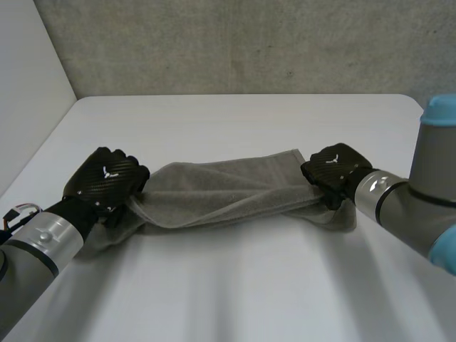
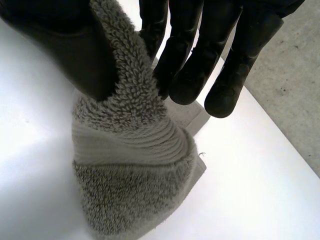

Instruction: Fold the towel.

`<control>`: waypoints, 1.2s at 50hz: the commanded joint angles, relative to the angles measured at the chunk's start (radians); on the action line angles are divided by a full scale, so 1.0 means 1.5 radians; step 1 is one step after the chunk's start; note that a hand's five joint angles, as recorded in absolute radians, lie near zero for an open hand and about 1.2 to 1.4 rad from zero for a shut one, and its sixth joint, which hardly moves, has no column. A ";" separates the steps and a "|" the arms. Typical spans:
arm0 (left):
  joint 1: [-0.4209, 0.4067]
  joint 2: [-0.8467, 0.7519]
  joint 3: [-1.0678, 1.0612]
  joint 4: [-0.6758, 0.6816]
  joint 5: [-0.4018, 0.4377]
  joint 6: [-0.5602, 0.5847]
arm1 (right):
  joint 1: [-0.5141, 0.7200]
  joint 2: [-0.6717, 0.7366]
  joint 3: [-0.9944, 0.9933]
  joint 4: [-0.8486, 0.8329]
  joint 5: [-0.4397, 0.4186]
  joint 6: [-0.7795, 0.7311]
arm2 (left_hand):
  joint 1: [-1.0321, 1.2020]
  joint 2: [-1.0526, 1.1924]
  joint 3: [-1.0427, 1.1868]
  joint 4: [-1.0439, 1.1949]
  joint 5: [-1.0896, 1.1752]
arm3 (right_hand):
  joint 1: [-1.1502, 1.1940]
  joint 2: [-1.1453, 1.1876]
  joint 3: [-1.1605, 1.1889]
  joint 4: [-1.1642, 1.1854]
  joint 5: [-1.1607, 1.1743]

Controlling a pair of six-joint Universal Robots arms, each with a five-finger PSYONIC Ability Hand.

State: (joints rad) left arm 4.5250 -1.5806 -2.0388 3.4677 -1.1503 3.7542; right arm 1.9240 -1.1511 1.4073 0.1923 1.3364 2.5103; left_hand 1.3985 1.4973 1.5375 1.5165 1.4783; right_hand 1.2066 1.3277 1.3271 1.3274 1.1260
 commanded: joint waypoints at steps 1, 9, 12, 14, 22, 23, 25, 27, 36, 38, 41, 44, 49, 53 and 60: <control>0.009 -0.037 0.054 0.034 0.007 0.002 | 0.003 0.008 -0.098 0.032 -0.015 -0.020 | -0.002 -0.067 -0.094 -0.080 -0.171 | 0.126 0.046 0.046 0.046 0.064; -0.046 -0.127 0.334 0.143 -0.085 -0.058 | 0.012 0.045 -0.248 -0.319 -0.016 0.003 | -0.002 -0.067 -0.094 -0.080 -0.171 | 0.126 0.046 0.046 0.046 0.064; -0.073 -0.160 0.446 0.214 -0.209 -0.141 | 0.021 0.031 -0.226 -0.553 0.024 0.017 | -0.002 -0.067 -0.094 -0.080 -0.171 | 0.126 0.046 0.046 0.046 0.064; -0.081 -0.174 0.524 0.251 -0.319 -0.220 | 0.040 0.003 -0.209 -0.673 0.071 0.017 | -0.002 -0.067 -0.094 -0.080 -0.171 | 0.126 0.046 0.046 0.046 0.064; -0.090 -0.198 0.484 0.196 -0.315 -0.267 | 0.039 -0.008 -0.220 -0.495 0.076 0.021 | -0.002 -0.067 -0.094 -0.080 -0.171 | 0.126 0.046 0.046 0.046 0.064; -0.090 -0.198 0.484 0.196 -0.315 -0.267 | 0.039 -0.008 -0.220 -0.494 0.075 0.021 | -0.002 -0.067 -0.094 -0.080 -0.171 | 0.126 0.046 0.046 0.046 0.064; -0.089 -0.200 0.396 0.201 -0.270 -0.265 | 0.036 0.001 -0.209 -0.432 0.059 0.021 | -0.002 -0.067 -0.094 -0.080 -0.171 | 0.126 0.046 0.046 0.046 0.064; -0.089 -0.200 0.354 0.216 -0.243 -0.264 | 0.035 0.016 -0.203 -0.406 0.052 0.014 | -0.002 -0.067 -0.094 -0.080 -0.171 | 0.126 0.046 0.046 0.046 0.064; -0.078 -0.203 0.102 0.335 -0.166 -0.176 | 0.033 0.067 -0.057 -0.231 0.029 -0.015 | -0.002 -0.067 -0.094 -0.080 -0.171 | 0.126 0.046 0.046 0.046 0.064; -0.077 -0.203 0.066 0.354 -0.163 -0.145 | 0.032 0.067 -0.025 -0.219 0.028 -0.025 | -0.002 -0.067 -0.094 -0.080 -0.171 | 0.126 0.046 0.046 0.046 0.064; -0.072 -0.203 0.006 0.384 -0.152 -0.087 | 0.032 0.067 0.036 -0.218 0.030 -0.036 | -0.002 -0.067 -0.094 -0.080 -0.171 | 0.126 0.046 0.046 0.046 0.064; -0.067 -0.200 -0.039 0.394 -0.146 -0.042 | 0.032 0.066 0.092 -0.218 0.031 -0.038 | -0.002 -0.067 -0.094 -0.080 -0.171 | 0.126 0.046 0.046 0.046 0.064; -0.058 -0.195 -0.092 0.395 -0.146 -0.008 | 0.031 0.063 0.159 -0.232 0.032 -0.038 | -0.002 -0.067 -0.094 -0.080 -0.171 | 0.126 0.046 0.046 0.046 0.064; -0.057 -0.195 -0.100 0.395 -0.147 -0.004 | 0.031 0.057 0.168 -0.234 0.032 -0.038 | -0.134 -0.200 -0.227 -0.213 -0.304 | 0.126 0.046 0.046 0.046 0.064; -0.056 -0.193 -0.116 0.393 -0.158 -0.002 | 0.030 0.052 0.175 -0.235 0.040 -0.035 | -0.441 -0.507 -0.534 -0.520 -0.611 | 0.126 0.046 0.046 0.046 0.064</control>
State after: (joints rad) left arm 4.4399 -1.8726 -2.1967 4.0615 -1.3778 3.7532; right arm 1.9712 -1.0679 1.6680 -0.1583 1.3891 2.4531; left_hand 0.9286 0.9362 0.9365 0.9255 0.9317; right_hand 1.2047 1.3335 1.3375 1.3366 1.1422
